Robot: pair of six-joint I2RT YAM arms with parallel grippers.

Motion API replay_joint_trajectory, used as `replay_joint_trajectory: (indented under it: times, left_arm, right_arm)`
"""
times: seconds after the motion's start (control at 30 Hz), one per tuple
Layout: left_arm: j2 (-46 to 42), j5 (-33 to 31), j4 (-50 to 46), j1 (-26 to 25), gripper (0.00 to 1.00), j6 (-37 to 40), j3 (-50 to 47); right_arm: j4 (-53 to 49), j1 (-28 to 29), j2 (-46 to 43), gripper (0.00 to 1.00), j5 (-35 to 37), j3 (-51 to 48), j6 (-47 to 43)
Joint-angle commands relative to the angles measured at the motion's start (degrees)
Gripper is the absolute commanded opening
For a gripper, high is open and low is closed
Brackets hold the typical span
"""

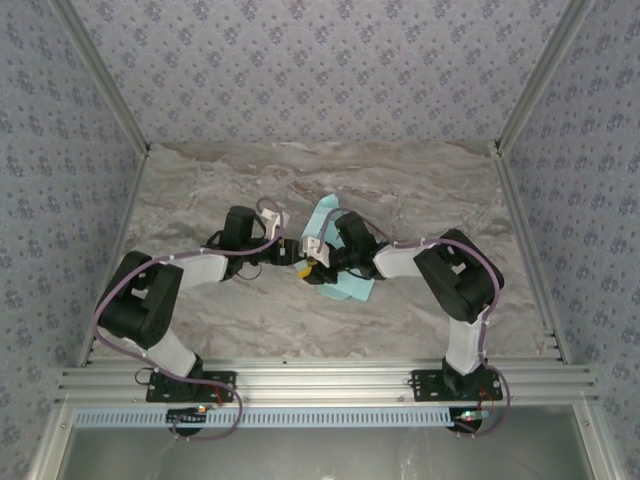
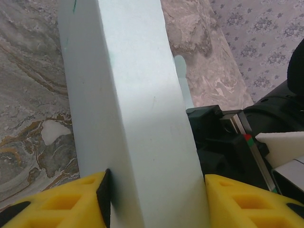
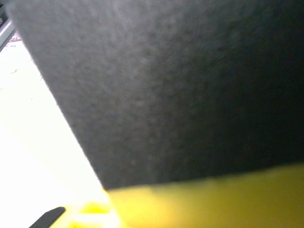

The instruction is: Fold the paper box

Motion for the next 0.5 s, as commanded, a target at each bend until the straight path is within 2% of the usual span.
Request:
replay_joint_trajectory:
  times: [0.0, 0.17, 0.3, 0.33, 0.4, 0.47]
  left_arm:
    - [0.9, 3.1, 0.4, -1.5, 0.51, 1.3, 1.2]
    - [2.9, 6.5, 3.2, -1.5, 0.54, -1.6, 1.5]
    - [4.0, 6.5, 8.3, -1.1, 0.55, -4.2, 0.2]
    - [4.3, 6.3, 7.9, -1.0, 0.55, -4.2, 0.6]
    - [4.4, 5.0, 7.2, -0.8, 0.54, -4.6, 0.8]
    - [4.2, 3.6, 7.4, -0.8, 0.54, -4.6, 0.7]
  right_arm:
    - [-7.0, 1.7, 0.8, 0.21, -1.4, 1.7, -2.4]
    - [-5.3, 1.7, 2.1, 0.16, -1.1, 2.2, -0.9]
    - [-5.5, 1.2, 2.5, 0.12, -1.5, 2.6, -0.5]
    - [-4.7, 1.1, 2.2, 0.15, -0.7, 2.1, -0.1]
    - [-1.5, 0.8, 1.4, 0.31, 2.4, 0.6, 3.0]
    - [1.1, 0.4, -0.9, 0.37, 4.6, -1.3, 5.3]
